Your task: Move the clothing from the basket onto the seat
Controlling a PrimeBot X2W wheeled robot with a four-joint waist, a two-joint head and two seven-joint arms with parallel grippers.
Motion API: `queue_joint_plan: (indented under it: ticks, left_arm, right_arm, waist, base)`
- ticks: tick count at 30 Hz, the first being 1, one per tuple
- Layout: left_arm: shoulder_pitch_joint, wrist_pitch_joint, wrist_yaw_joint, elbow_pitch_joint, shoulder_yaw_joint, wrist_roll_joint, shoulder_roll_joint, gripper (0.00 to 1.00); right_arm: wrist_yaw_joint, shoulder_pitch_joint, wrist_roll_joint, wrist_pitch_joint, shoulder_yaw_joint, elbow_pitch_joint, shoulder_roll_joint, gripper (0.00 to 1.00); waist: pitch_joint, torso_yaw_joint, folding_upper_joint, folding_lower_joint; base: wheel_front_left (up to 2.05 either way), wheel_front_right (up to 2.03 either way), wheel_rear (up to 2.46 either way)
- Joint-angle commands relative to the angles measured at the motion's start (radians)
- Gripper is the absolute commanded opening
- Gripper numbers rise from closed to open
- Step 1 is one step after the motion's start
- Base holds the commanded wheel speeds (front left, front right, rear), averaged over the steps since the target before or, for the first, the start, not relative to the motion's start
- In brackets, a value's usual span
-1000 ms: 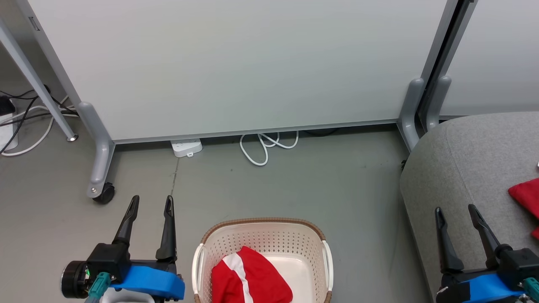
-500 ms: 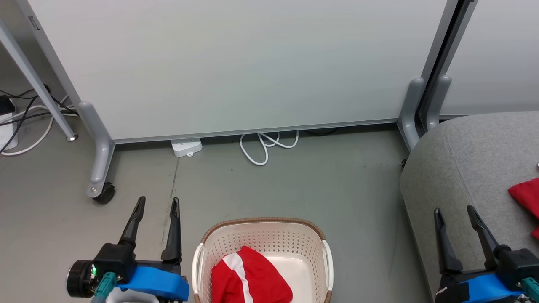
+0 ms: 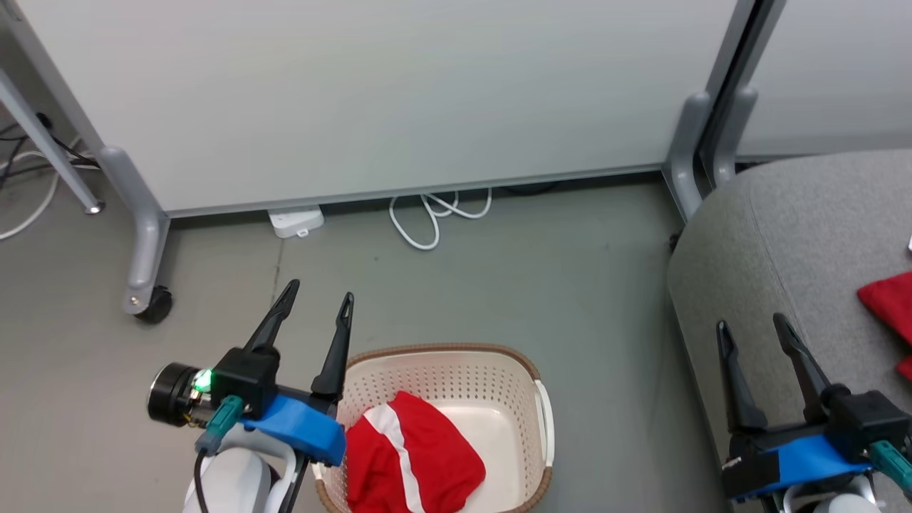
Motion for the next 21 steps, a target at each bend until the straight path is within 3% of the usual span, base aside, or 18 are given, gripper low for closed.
queue_joint_plan:
  ticks: [1,21]
  left_arm:
    - [-0.032,-0.003,-0.001,0.017,-0.018,-0.006,0.011,1.0]
    - [-0.389,-0.003,-0.001,0.401,-0.451,-0.102,0.133,1.0]
  right_arm:
    - [0.0,-0.026,0.001,-0.003,0.006,-0.006,-0.009,1.0]
    - [0.0,-0.253,0.0,-0.003,0.093,-0.058,-0.036,1.0]
  waist:
    - [0.031,-0.022,-0.0001,-0.0001]
    - [0.339,-0.145,-0.0001,-0.0001]
  base:
    - [0.0,0.0,0.0]
    - [0.0,0.0,0.0]
